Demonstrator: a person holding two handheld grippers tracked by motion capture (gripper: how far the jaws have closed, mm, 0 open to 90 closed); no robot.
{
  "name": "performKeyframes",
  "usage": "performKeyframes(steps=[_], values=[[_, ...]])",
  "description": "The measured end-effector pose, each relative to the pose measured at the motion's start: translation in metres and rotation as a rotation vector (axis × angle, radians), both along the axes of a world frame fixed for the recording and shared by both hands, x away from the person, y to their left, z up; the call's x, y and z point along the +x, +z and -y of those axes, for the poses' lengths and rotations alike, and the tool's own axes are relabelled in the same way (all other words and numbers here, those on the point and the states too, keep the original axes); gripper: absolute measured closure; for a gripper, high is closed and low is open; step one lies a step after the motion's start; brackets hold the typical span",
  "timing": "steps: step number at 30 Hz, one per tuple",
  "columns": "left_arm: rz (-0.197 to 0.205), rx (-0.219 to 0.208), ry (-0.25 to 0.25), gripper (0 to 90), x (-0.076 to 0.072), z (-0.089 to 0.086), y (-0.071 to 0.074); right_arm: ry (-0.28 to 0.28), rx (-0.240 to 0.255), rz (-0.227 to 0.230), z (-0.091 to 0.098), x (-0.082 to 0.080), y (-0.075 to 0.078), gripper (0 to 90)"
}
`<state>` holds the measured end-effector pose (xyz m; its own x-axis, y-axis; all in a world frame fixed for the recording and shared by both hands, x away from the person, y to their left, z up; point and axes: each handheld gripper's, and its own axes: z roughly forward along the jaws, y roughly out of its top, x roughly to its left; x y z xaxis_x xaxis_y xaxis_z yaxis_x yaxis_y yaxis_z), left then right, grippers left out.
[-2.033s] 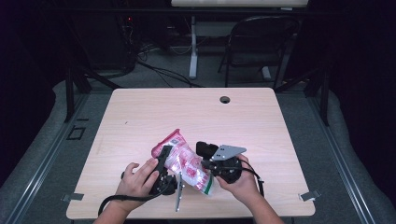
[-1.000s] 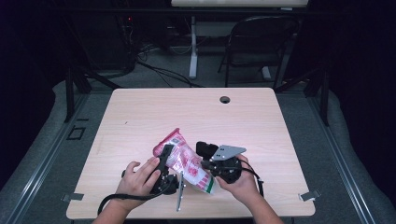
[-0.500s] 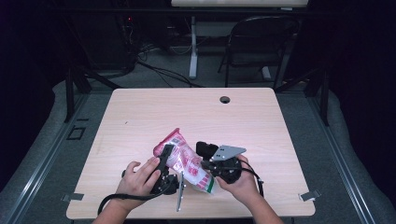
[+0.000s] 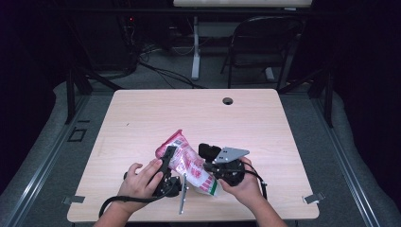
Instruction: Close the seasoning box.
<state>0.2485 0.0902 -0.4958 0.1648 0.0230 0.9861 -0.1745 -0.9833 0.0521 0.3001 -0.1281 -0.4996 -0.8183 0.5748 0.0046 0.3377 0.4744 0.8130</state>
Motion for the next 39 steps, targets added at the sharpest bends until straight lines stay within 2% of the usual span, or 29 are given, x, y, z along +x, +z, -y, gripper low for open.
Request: performKeyframes(steps=[28, 31, 34, 39], values=[[0.003, 0.008, -0.002, 69.7, -0.001, 0.0037, 0.0043, 0.008, 0.009, -0.006, 0.0005, -0.0004, -0.001, 90.0], [0.016, 0.014, -0.009, 69.8, -0.001, 0.0041, 0.0049, 0.009, 0.007, -0.006, 0.0004, -0.0007, -0.0011, 90.0], [0.001, 0.014, 0.001, 69.8, -0.002, 0.0046, 0.0056, 0.005, 0.009, -0.006, 0.0005, -0.001, -0.001, 90.0], [0.007, 0.01, -0.004, 69.9, -0.0019, 0.0052, 0.0059, 0.006, 0.011, -0.006, 0.0011, -0.0008, -0.0009, 90.0]])
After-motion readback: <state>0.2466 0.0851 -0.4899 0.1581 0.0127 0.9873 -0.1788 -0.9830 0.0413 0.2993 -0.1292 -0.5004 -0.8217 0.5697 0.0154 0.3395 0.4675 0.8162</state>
